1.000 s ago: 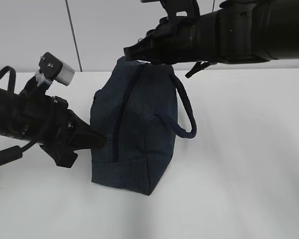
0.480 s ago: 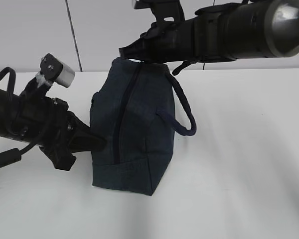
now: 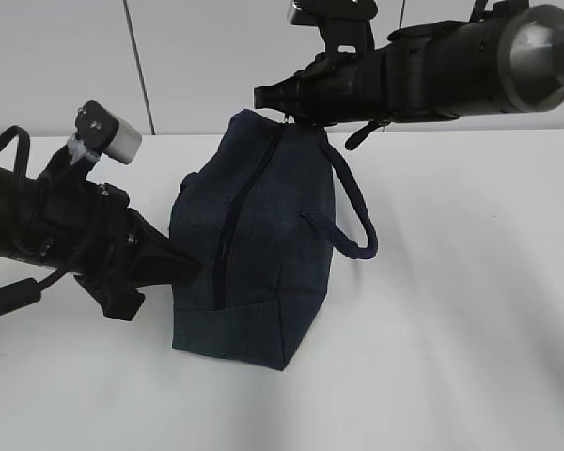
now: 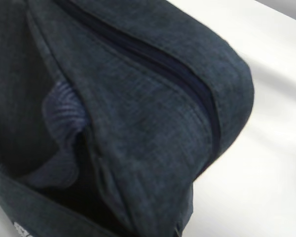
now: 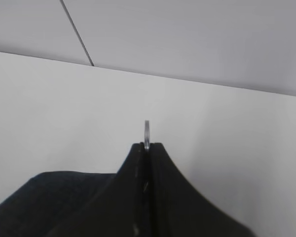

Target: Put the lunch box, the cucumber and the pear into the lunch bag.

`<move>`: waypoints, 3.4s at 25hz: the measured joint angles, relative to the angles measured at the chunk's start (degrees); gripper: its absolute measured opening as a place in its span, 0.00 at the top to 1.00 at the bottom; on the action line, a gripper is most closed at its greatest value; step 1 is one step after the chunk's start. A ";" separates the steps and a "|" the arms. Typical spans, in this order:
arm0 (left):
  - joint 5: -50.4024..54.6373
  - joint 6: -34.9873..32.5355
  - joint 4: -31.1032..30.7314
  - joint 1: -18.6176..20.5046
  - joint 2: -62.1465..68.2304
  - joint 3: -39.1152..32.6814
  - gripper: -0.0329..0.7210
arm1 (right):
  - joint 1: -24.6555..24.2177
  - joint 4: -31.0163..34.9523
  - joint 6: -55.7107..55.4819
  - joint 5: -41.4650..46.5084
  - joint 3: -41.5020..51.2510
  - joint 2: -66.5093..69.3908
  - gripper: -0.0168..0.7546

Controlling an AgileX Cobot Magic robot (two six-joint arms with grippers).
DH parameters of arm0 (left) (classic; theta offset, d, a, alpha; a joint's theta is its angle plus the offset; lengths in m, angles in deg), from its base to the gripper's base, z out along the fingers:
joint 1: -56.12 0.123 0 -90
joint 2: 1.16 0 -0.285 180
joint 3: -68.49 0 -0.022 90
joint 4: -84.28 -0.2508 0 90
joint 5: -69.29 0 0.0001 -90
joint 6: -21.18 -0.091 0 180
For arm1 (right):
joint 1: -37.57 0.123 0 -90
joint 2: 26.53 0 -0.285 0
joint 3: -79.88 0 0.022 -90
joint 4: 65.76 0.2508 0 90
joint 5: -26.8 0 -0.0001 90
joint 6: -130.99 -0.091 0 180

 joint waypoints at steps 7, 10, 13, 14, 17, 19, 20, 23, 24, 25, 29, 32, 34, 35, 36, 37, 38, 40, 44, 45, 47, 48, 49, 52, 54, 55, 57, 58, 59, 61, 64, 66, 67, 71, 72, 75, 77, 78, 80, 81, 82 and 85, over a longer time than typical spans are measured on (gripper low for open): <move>-0.28 0.00 0.00 0.00 0.00 0.00 0.95 | -2.22 0.00 -6.09 5.11 0.00 1.31 0.98; -0.28 0.00 0.00 0.00 0.00 0.00 0.95 | -3.09 -0.23 -8.18 6.68 0.11 1.40 0.98; -0.45 0.00 0.00 0.00 0.00 0.00 0.95 | -4.28 -0.48 -9.66 9.26 0.19 1.63 0.98; -0.45 0.00 0.00 0.00 0.00 0.00 0.95 | -4.71 -0.59 -10.41 10.20 0.19 1.74 0.98; -0.45 0.00 0.24 0.00 0.00 0.00 0.95 | -6.08 -0.80 -13.17 14.29 0.19 2.76 0.98; -0.39 0.00 0.66 0.20 0.00 0.00 0.95 | -6.31 -1.56 -13.57 15.10 0.19 2.91 0.98; -0.18 0.00 0.94 0.43 0.00 0.00 0.95 | -6.31 -1.75 -13.67 15.32 0.19 2.91 0.98; 1.17 0.00 1.42 1.71 -0.11 0.00 0.92 | -6.31 -1.97 -13.71 15.56 0.19 2.91 0.98; 1.83 0.00 1.42 2.10 -0.47 0.00 0.89 | -6.35 -2.10 -13.80 15.55 0.19 2.91 0.98; 2.45 0.00 1.42 2.53 -0.97 0.00 0.84 | -6.45 -2.10 -13.80 15.69 0.19 2.91 0.98; 4.00 0.00 1.89 3.05 -3.65 0.00 0.58 | -6.44 -2.49 -13.80 16.22 0.19 3.04 0.98; 5.16 0.00 3.73 3.05 -5.55 0.00 0.44 | -6.44 -2.61 -13.80 16.60 0.19 3.04 0.98; 5.38 0.00 6.21 3.05 -6.49 0.00 0.42 | -6.44 -2.68 -13.80 16.85 0.19 3.04 0.98; 5.38 0.42 7.75 3.05 -6.80 -0.06 0.41 | -6.44 -2.97 -13.80 17.02 0.19 3.04 0.98; 4.98 2.14 9.73 3.05 -6.95 0.34 0.41 | -6.44 -3.33 -13.84 17.28 0.19 3.04 0.98; 4.48 4.41 11.21 3.05 -6.95 1.09 0.41 | -6.44 -3.90 -13.84 17.53 0.19 3.04 0.98; 3.89 7.72 11.93 3.10 -6.88 2.15 0.41 | -6.44 -4.26 -13.84 17.80 0.19 3.04 0.98; 3.68 11.80 12.66 3.29 -6.65 4.35 0.41 | -6.47 -4.51 -13.84 18.18 0.19 3.04 0.98; 2.14 22.43 10.02 3.29 -5.14 10.57 0.46 | -6.56 -4.86 -13.84 18.94 0.19 3.04 0.98; 1.84 25.11 7.68 3.35 -4.53 12.46 0.47 | -6.56 -4.86 -13.84 18.94 0.19 3.04 0.98; 2.47 31.91 0.98 3.35 -2.38 16.55 0.48 | -6.56 -4.94 -13.94 18.94 0.19 3.04 0.98; 3.35 34.42 -1.82 3.35 -1.22 18.23 0.48 | -6.56 -4.94 -13.93 18.97 0.19 3.04 0.98; 4.56 36.89 -3.60 3.35 0.29 20.01 0.48 | -6.56 -4.94 -13.93 18.97 0.19 3.04 0.98; 7.22 41.43 -6.20 3.16 4.46 24.08 0.48 | -6.56 -4.94 -13.93 18.97 0.19 3.04 0.98; 8.10 43.72 -7.23 3.09 6.74 26.25 0.49 | -6.56 -4.94 -13.93 19.07 0.19 3.04 0.98; 8.45 44.57 -7.79 3.09 7.84 27.09 0.49 | -6.56 -4.94 -13.93 19.07 0.19 3.04 0.98; 9.24 45.83 -8.78 3.09 9.63 28.58 0.49 | -6.56 -4.94 -13.93 19.09 0.19 3.04 0.98; 9.48 46.20 -9.07 3.09 10.19 28.90 0.49 | -6.56 -4.94 -13.93 19.19 0.19 3.04 0.98; 9.54 46.48 -9.21 3.09 10.55 29.05 0.49 | -6.56 -4.94 -13.93 19.19 0.19 3.04 0.98; 9.68 46.95 -9.47 3.09 11.01 29.04 0.49 | -6.56 -4.94 -13.93 19.19 0.19 3.04 0.98; 9.73 48.03 -10.62 2.82 11.84 29.11 0.49 | -6.56 -4.94 -13.93 19.19 0.19 3.04 0.98; 9.66 48.42 -11.50 2.02 12.69 29.11 0.49 | -6.56 -4.94 -13.97 19.19 0.19 3.04 0.98; 9.66 48.53 -11.65 1.54 13.10 29.11 0.51 | -6.56 -4.94 -13.97 19.19 0.19 3.04 0.98; 8.94 48.64 -13.95 -0.49 14.00 29.13 0.73 | -6.56 -5.08 -13.97 19.29 0.19 3.04 0.98; 8.78 48.71 -14.61 -0.68 14.00 29.13 0.76 | -6.56 -5.20 -14.06 19.39 0.19 3.04 0.98; 8.71 48.71 -15.82 -0.82 14.00 29.23 0.91 | -6.56 -4.84 -14.90 19.39 0.19 3.04 0.98; 8.76 48.71 -16.17 -0.82 14.00 29.24 0.94 | -6.56 -4.35 -15.95 18.35 0.19 3.04 0.98; 8.76 48.71 -16.31 -0.82 14.00 29.24 0.94 | -6.56 -3.92 -16.24 17.75 0.19 3.04 0.98; 8.81 48.71 -16.57 -0.82 13.82 29.24 0.95 | -6.56 -3.21 -16.57 16.73 0.19 3.04 0.98; 8.87 48.71 -16.70 -0.82 13.77 29.24 0.95 | -6.56 -3.07 -16.67 16.46 0.19 3.04 0.98; 8.87 48.66 -16.97 -0.82 13.63 29.26 0.95 | -6.56 -2.77 -16.67 16.35 0.19 3.04 0.98; 9.08 48.66 -18.50 -0.82 12.50 29.26 0.95 | -6.56 -1.72 -17.99 16.07 0.19 3.25 0.98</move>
